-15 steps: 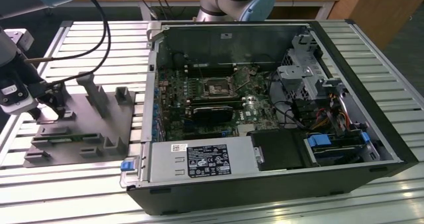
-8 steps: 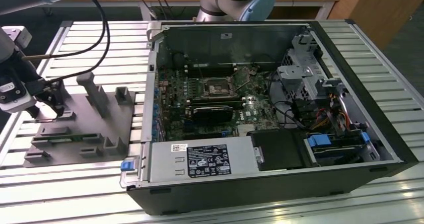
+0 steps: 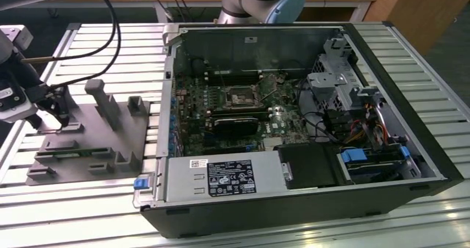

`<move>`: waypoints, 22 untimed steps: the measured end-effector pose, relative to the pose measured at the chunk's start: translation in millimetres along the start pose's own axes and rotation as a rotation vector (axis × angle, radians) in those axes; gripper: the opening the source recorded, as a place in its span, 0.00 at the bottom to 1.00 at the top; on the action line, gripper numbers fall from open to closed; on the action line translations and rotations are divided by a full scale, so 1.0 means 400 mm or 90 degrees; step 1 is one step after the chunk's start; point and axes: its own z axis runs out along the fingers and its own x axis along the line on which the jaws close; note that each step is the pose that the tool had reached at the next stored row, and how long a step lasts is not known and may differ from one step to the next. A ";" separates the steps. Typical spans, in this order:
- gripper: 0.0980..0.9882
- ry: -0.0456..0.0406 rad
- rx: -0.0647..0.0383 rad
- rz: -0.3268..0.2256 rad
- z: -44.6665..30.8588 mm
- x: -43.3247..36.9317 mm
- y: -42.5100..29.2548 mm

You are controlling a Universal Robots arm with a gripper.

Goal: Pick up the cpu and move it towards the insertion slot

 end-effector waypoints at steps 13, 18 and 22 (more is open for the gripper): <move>0.50 0.0000 0.000 0.000 -0.034 0.000 0.001; 0.50 0.0000 0.000 0.000 -0.044 0.000 0.002; 0.50 0.0000 0.000 0.000 -0.054 0.000 0.002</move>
